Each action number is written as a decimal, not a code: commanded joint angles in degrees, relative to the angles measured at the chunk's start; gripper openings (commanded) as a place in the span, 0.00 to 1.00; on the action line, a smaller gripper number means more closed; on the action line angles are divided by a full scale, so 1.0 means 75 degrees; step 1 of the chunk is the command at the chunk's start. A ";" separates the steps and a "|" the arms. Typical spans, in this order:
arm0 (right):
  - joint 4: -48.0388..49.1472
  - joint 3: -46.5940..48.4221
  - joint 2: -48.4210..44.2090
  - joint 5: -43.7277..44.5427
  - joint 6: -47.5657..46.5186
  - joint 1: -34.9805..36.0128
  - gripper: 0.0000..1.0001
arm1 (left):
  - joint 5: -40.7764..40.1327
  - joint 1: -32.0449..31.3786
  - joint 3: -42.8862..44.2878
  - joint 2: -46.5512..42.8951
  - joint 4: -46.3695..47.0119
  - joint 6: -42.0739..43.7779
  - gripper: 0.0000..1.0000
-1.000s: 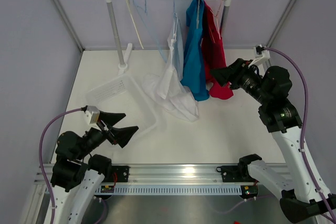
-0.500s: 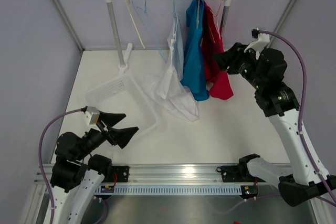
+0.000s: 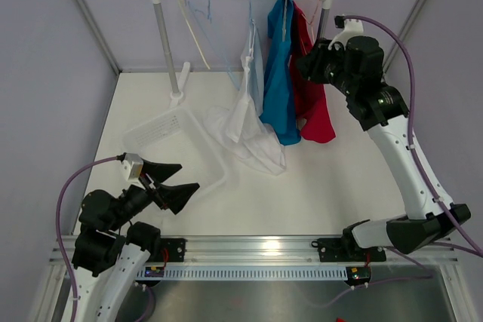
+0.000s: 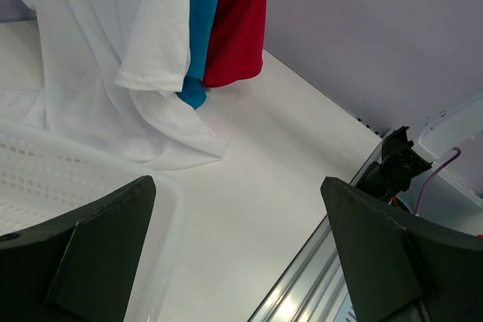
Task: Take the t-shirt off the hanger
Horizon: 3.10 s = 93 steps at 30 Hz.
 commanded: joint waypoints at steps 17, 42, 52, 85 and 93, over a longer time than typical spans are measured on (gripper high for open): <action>-0.1651 0.6920 0.5009 0.2361 -0.0977 0.2008 0.51 | 0.0046 -0.0091 -0.0047 0.0012 0.0239 -0.0091 0.99; -0.1030 0.7225 0.6182 0.2947 -0.1352 0.2102 0.41 | 0.0081 -0.0232 -0.0047 -0.0012 0.0227 -0.0090 0.99; -0.0070 0.6476 0.5585 0.3228 -0.1622 0.2172 0.00 | 0.0081 -0.0232 -0.0047 0.0012 0.0239 -0.0091 0.99; 0.3810 -0.1500 0.0033 0.3965 0.0323 0.3038 0.00 | 0.1207 -0.0512 0.0995 0.2553 0.1551 -0.1146 0.73; 0.4326 -0.3778 -0.1891 0.4541 0.1038 0.3696 0.00 | -0.3687 -0.5829 0.1839 0.4557 0.2031 -0.0280 0.99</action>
